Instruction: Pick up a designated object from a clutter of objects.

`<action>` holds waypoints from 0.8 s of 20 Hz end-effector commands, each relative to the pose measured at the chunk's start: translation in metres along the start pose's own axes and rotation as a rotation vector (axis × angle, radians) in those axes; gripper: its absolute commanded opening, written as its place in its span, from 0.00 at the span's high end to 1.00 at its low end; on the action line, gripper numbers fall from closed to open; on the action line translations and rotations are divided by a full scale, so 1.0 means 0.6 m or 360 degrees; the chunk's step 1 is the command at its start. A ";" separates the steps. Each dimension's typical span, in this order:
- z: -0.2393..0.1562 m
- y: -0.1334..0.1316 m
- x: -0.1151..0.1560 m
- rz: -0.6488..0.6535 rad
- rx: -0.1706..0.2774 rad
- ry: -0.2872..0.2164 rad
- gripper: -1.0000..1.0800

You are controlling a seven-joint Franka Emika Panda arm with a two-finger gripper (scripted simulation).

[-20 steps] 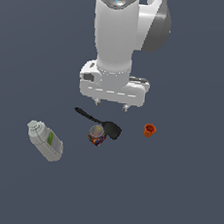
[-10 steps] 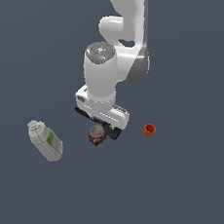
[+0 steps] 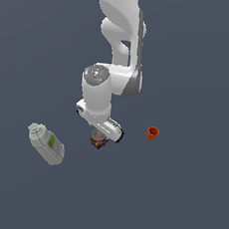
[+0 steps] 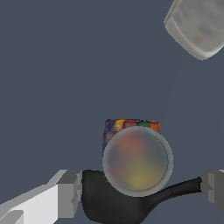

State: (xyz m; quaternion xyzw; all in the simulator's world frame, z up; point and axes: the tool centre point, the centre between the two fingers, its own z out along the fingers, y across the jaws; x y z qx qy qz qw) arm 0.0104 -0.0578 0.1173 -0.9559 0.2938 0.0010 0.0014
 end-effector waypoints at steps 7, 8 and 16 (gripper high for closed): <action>0.016 0.006 0.001 0.0038 -0.0004 0.0002 0.04; 0.019 0.006 0.001 0.0038 -0.0004 0.0002 0.04; 0.075 0.007 0.000 0.0044 -0.0004 0.0004 0.04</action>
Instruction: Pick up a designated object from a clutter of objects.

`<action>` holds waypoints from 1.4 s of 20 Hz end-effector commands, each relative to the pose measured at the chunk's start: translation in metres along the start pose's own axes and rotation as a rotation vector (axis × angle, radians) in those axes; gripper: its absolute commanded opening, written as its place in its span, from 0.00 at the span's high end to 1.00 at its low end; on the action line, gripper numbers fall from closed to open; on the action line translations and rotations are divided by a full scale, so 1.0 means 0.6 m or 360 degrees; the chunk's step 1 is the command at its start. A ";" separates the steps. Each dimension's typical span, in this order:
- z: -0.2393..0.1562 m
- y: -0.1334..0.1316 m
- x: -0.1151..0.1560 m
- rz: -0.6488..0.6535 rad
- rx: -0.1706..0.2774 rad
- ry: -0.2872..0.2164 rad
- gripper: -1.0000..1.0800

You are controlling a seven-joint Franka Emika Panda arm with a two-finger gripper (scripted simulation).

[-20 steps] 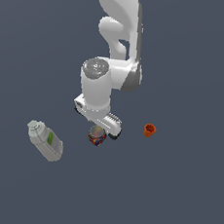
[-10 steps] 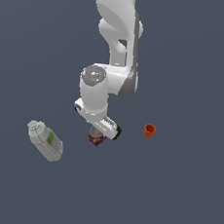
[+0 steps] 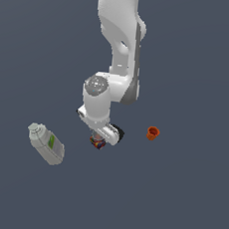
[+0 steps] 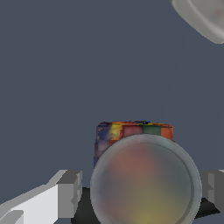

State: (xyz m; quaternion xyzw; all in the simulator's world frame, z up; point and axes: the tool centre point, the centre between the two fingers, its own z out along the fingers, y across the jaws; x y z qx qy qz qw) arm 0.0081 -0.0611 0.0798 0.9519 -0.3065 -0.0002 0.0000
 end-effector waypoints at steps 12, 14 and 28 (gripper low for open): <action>0.036 0.000 0.001 0.0004 0.0000 0.0001 1.00; 0.036 0.000 0.001 0.0004 0.0000 0.0001 1.00; -0.005 0.007 -0.005 0.0002 0.0002 0.0001 1.00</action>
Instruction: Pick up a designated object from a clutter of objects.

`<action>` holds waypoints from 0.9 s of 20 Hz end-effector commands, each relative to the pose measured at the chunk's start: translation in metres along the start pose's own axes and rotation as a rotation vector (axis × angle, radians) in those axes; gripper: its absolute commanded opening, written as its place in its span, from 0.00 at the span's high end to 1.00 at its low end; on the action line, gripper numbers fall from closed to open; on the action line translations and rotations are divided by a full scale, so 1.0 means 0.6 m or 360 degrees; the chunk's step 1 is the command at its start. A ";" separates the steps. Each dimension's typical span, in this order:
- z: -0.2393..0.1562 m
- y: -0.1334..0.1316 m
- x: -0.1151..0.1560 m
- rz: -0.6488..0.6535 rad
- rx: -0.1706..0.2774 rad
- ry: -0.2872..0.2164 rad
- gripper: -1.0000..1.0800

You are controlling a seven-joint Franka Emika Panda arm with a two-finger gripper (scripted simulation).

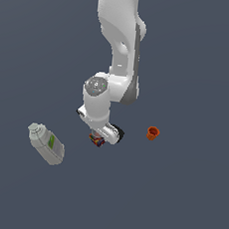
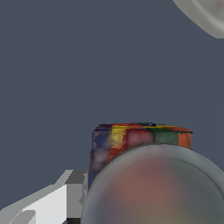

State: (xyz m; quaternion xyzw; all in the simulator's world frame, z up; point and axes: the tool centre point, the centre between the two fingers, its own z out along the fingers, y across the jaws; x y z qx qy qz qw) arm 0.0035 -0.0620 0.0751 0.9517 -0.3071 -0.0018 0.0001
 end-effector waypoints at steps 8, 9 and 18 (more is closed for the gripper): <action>-0.105 0.020 -0.009 0.0001 0.0004 0.0005 1.00; -0.121 0.024 -0.011 0.0001 0.0004 0.0005 1.00; -0.281 0.057 -0.027 0.0003 0.0003 0.0005 1.00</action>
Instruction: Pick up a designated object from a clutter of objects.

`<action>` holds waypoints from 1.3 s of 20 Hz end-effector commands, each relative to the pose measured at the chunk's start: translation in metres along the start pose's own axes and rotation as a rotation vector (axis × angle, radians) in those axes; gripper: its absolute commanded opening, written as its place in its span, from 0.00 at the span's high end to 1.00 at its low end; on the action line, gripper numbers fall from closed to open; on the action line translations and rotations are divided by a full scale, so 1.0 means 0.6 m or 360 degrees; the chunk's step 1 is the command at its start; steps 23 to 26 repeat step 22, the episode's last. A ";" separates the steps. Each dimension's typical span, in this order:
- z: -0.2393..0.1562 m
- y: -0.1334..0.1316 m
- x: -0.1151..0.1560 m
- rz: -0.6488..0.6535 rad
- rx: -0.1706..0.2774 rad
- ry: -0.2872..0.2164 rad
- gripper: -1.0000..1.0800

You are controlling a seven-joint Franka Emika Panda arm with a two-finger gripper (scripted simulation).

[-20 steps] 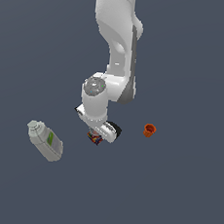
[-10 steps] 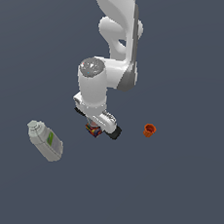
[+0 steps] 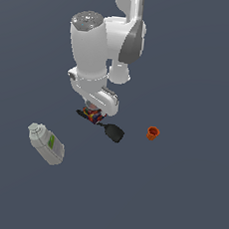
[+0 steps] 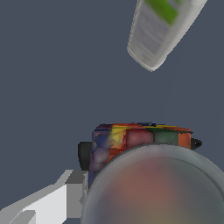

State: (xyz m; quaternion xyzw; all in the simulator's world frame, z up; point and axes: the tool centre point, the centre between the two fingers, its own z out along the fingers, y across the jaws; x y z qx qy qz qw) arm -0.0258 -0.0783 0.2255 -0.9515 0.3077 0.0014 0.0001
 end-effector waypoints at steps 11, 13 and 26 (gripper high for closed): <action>-0.185 0.035 -0.014 0.0000 0.0002 0.0004 1.00; -0.203 0.037 -0.015 0.0000 0.0002 0.0004 1.00; -0.238 0.043 -0.016 0.0000 0.0002 0.0004 1.00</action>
